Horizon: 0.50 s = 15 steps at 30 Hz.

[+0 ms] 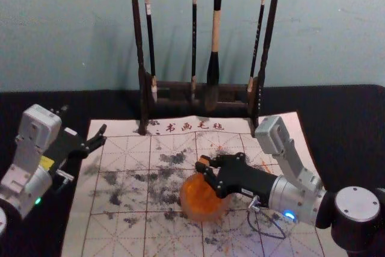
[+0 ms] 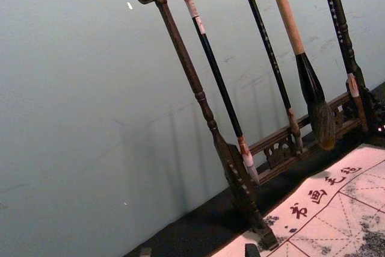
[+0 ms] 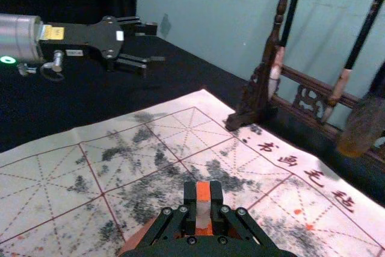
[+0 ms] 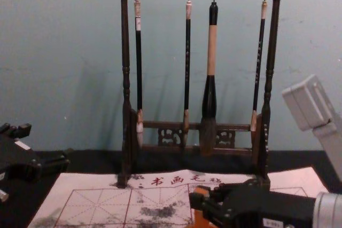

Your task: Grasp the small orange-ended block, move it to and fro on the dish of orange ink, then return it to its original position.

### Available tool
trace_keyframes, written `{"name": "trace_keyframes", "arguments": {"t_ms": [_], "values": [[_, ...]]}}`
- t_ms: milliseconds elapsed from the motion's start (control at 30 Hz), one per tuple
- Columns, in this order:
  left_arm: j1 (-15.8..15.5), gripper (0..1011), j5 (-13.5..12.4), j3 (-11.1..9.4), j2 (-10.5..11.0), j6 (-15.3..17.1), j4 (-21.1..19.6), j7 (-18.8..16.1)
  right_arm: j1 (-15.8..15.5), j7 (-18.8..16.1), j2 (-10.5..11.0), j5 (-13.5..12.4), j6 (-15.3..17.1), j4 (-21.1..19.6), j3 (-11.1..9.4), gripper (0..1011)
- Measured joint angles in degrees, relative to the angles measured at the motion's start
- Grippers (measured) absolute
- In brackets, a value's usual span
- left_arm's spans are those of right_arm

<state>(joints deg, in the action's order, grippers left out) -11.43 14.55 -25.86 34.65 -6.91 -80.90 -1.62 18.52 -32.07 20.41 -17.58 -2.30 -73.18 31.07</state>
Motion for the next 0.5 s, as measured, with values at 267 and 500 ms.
{"name": "trace_keyframes", "arguments": {"t_ms": [267,500], "values": [[0.00,1001,0.00,0.00,0.00,0.00,0.00,0.00,-0.55,0.46,0.61,-0.33,0.33,-0.31,-1.15,80],[0.00,1001,0.00,0.00,0.00,0.00,0.00,0.00,-1.97,0.46,1.70,-0.83,0.74,-1.78,-1.86,80]]}}
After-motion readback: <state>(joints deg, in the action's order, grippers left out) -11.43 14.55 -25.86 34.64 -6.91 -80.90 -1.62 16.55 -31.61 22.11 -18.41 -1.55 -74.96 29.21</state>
